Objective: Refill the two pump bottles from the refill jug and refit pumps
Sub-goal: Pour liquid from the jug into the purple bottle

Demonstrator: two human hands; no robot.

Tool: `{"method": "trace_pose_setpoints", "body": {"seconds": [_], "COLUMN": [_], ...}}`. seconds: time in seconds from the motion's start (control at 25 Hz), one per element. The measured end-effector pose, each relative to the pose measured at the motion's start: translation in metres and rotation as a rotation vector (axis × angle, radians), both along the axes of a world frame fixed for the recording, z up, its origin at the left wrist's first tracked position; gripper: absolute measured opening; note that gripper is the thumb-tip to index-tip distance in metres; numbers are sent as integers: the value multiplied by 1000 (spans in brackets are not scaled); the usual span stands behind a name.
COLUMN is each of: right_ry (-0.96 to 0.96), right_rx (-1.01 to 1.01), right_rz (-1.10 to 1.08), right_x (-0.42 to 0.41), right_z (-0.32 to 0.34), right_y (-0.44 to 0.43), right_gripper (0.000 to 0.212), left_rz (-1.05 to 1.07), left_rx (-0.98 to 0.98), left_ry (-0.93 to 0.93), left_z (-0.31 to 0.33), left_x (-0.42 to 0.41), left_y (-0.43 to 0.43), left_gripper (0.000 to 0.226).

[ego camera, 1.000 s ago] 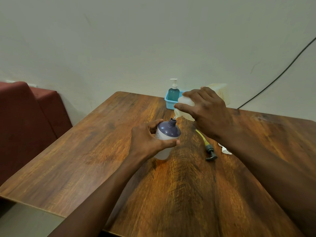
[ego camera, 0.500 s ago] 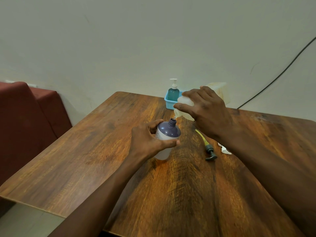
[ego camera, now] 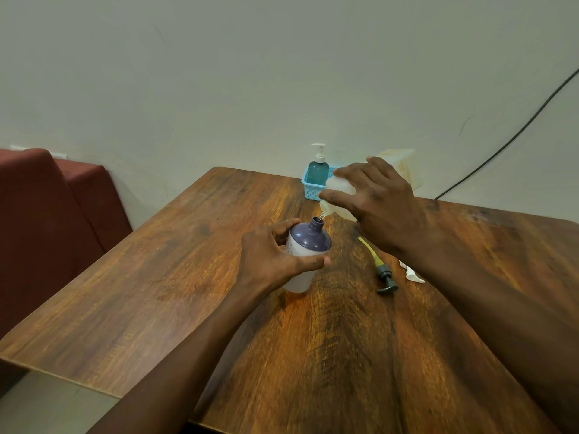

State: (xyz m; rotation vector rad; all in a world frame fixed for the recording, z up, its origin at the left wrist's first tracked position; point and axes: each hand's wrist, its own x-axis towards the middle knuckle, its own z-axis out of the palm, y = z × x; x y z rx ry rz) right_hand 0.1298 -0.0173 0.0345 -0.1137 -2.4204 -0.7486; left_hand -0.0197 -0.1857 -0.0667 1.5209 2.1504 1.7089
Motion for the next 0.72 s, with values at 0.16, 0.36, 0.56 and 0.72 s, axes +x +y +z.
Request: {"method": "trace_pose_setpoints", "body": {"seconds": [0.16,0.36,0.56,0.72], "right_ry": [6,15,6,-6], "right_rx": [15,18,20,19], "right_rz": [7,26,37,46], "right_x": [-1,-1,0,-1], "right_z": [-1,0,0,1], "right_y": [0,0,0,0], "right_gripper": [44,41,43,42], "left_rz": [-7,-9,1,0], "left_rx": [-5,-3,-2,1], "left_ry": [-3,-10,-11,-6], "left_z": [-1,-2,-2,1], "left_x": [-1,-1,0,3], "left_y": [1,1,0,0], "left_gripper": [83,83,84,81]}}
